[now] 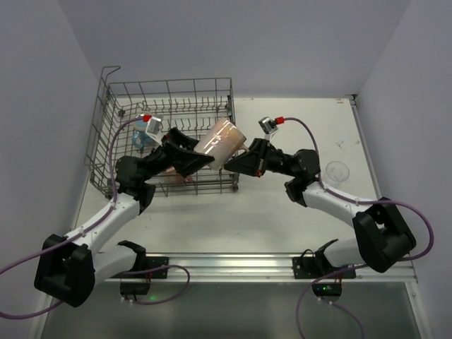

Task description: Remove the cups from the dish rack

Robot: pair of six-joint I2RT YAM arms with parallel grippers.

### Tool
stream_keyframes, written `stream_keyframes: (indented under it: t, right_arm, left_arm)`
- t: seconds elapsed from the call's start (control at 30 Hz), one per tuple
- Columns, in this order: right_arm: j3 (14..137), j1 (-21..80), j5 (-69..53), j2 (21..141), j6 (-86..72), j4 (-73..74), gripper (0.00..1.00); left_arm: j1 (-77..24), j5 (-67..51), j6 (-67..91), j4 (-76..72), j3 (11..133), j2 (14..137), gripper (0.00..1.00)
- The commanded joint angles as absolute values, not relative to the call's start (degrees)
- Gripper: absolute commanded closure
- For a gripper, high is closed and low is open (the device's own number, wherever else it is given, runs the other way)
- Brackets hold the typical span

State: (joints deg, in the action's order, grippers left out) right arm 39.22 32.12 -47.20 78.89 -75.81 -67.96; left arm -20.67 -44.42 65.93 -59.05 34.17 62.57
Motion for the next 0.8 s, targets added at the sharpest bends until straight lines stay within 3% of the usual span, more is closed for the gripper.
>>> stream_keyframes:
  t: [0.0,0.23,0.77]
  right_arm:
    - [38.76,26.90,-45.69,76.55,-80.06,-73.83,1.00]
    - [39.29,26.98,-47.11,79.01,-82.71,-77.70,1.00]
    - [46.05,32.08,-46.14,81.38,-78.05,-69.43,1.00]
  left_arm:
    - [-19.86,-49.66,66.71,-69.70,35.33,60.82,0.00]
    - [-19.86,-49.13,71.37,-75.06,36.38,66.26,0.00]
    - [-20.92,-46.14,69.01,-67.95,40.16,67.15,0.00]
